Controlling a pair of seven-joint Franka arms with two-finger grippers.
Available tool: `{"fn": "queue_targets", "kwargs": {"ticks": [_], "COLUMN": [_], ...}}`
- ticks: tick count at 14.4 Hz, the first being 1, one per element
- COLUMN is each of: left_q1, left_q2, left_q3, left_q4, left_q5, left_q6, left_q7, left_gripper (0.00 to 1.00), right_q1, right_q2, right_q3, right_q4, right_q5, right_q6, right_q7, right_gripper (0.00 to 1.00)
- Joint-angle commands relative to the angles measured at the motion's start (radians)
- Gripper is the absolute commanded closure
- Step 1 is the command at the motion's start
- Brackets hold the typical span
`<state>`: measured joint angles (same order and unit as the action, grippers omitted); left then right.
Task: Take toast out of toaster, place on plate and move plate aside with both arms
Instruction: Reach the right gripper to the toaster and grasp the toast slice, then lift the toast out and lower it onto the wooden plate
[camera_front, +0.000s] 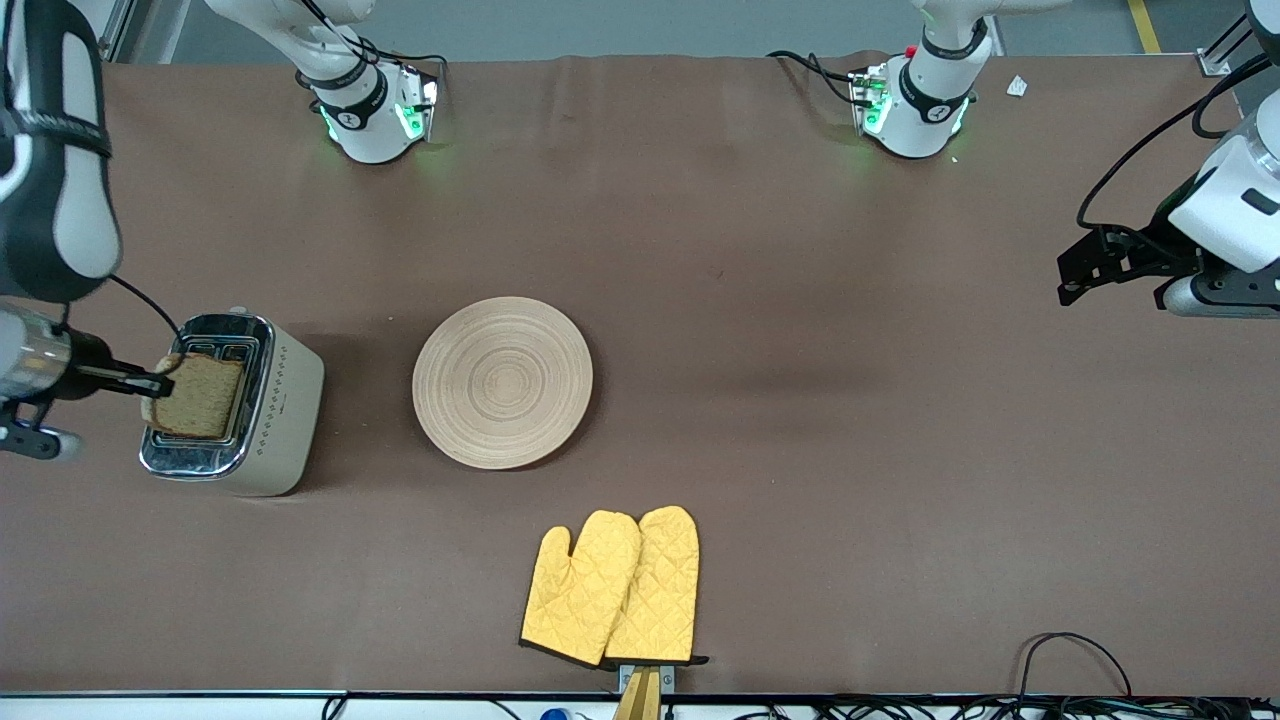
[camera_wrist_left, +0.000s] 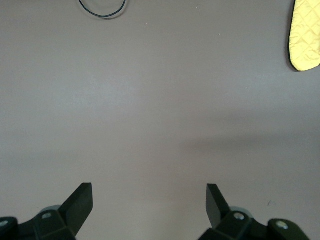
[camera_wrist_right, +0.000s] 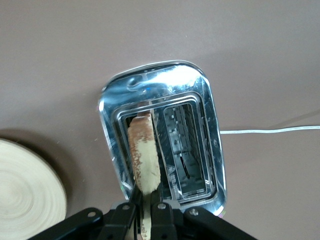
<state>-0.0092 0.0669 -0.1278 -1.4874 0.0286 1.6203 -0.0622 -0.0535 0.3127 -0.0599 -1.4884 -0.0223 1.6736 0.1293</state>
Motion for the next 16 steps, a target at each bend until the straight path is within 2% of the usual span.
{"fn": "queue_targets", "kwargs": {"ticks": [1,3,7,9,12,13,15,16], "left_q1": [-0.005,-0.005,-0.003,-0.003,-0.005,-0.005,-0.003,-0.003], "left_q2": [0.011,0.011,0.011,0.011,0.014,0.016,0.016,0.017], "left_q3": [0.001,0.001,0.001,0.001,0.001,0.001,0.001,0.001], "left_q4": [0.027,0.027,0.027,0.027,0.022,0.019,0.016,0.015], "left_q5": [0.016,0.014,0.016,0.016,0.016,0.016,0.016,0.014], "left_q6": [-0.014,-0.014,-0.014,-0.011,-0.010,-0.010,-0.010,-0.010], "left_q7": [0.001,0.001,0.002,0.002,0.004,0.004,0.004,0.002], "left_gripper": [0.00,0.00,0.00,0.00,0.00,0.00,0.00,0.00], "right_q1": [0.062,0.162,0.337,0.365,0.458,0.475,0.475,0.469], "right_q2": [-0.021,-0.015,0.002,0.000,-0.073,-0.081,-0.095,-0.095], "right_q3": [0.008,0.006,0.008,0.006,0.008,0.008,0.008,0.008], "right_q4": [0.045,-0.002,-0.094,-0.189,-0.441,-0.501,-0.556,-0.566], "right_q5": [0.002,0.015,0.022,0.195,0.400,0.504,0.638,0.651], "right_q6": [-0.064,-0.049,0.087,0.171,0.484,0.567,0.617,0.615], "right_q7": [-0.013,-0.002,0.173,0.182,0.184,0.182,0.162,0.142], "right_gripper": [0.99,0.99,0.99,0.99,1.00,1.00,1.00,1.00]}}
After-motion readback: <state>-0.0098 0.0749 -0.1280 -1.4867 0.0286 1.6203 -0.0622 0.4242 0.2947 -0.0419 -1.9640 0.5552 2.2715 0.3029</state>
